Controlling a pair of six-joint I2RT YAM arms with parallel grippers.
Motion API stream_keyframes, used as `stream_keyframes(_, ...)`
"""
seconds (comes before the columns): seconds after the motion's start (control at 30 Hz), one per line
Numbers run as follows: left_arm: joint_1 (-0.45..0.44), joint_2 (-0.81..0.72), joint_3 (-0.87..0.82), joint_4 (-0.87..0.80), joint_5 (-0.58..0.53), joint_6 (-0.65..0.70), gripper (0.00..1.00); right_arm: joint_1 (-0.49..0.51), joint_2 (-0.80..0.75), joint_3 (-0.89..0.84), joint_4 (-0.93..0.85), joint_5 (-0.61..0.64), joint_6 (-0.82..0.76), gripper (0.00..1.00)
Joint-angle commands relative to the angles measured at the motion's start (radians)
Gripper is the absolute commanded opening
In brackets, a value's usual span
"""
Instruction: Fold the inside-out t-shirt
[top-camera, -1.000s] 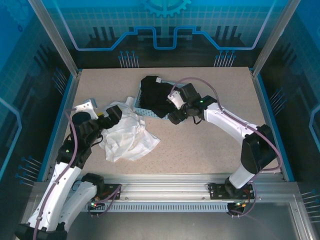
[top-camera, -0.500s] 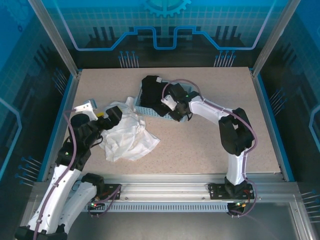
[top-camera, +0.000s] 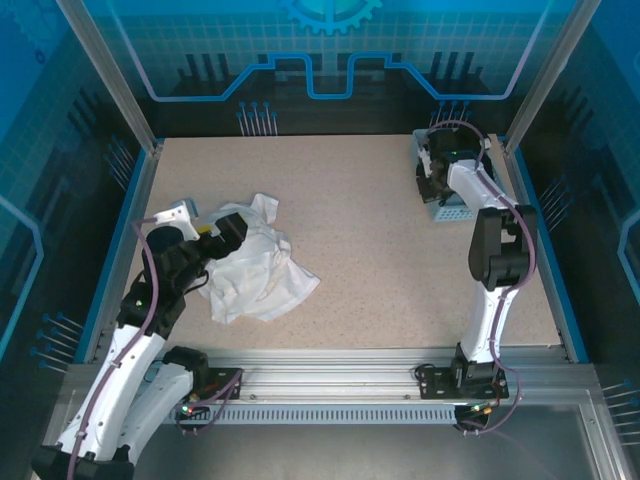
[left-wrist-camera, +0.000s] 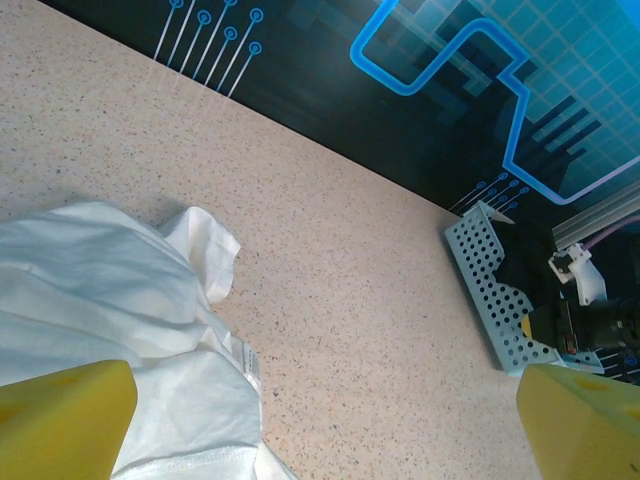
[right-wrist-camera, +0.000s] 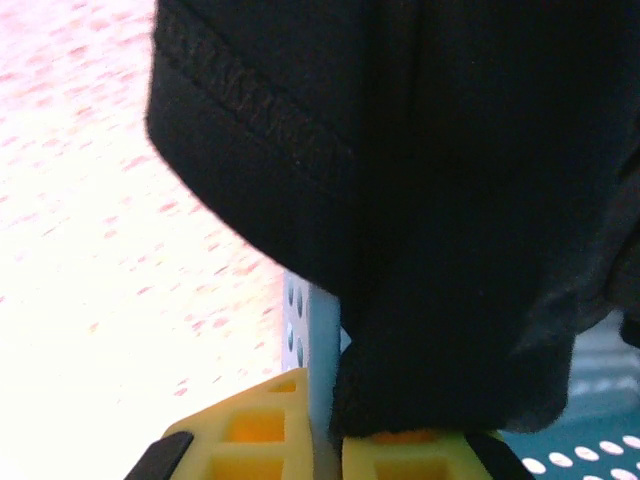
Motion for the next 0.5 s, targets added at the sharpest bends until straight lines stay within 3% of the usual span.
stream_keyframes(0.0, -0.006, 0.000, -0.028, 0.019, 0.021, 0.018, 0.99, -0.026, 0.086, 0.102, -0.039, 0.040, -0.005, 0.01)
stream_keyframes(0.1, -0.006, 0.010, -0.048, 0.015, 0.007, 0.033, 0.99, -0.035, 0.130, 0.171, -0.083, 0.086, 0.008, 0.11)
stream_keyframes(0.2, -0.002, 0.053, -0.065, -0.030, -0.081, 0.051, 0.99, 0.003, 0.046, 0.118, -0.046, 0.081, 0.018, 0.49)
stream_keyframes(0.27, 0.022, 0.109, -0.077, -0.061, -0.126, 0.026, 0.99, 0.059, -0.079, 0.029, 0.024, 0.059, 0.010, 0.64)
stream_keyframes(0.4, 0.100, 0.198, -0.127, -0.015, -0.085, -0.059, 0.99, 0.243, -0.336, -0.173, 0.157, -0.107, 0.025, 0.72)
stream_keyframes(0.47, 0.121, 0.219, -0.151, -0.008, -0.100, -0.089, 0.99, 0.382, -0.443, -0.296, 0.240, -0.239, 0.057, 0.73)
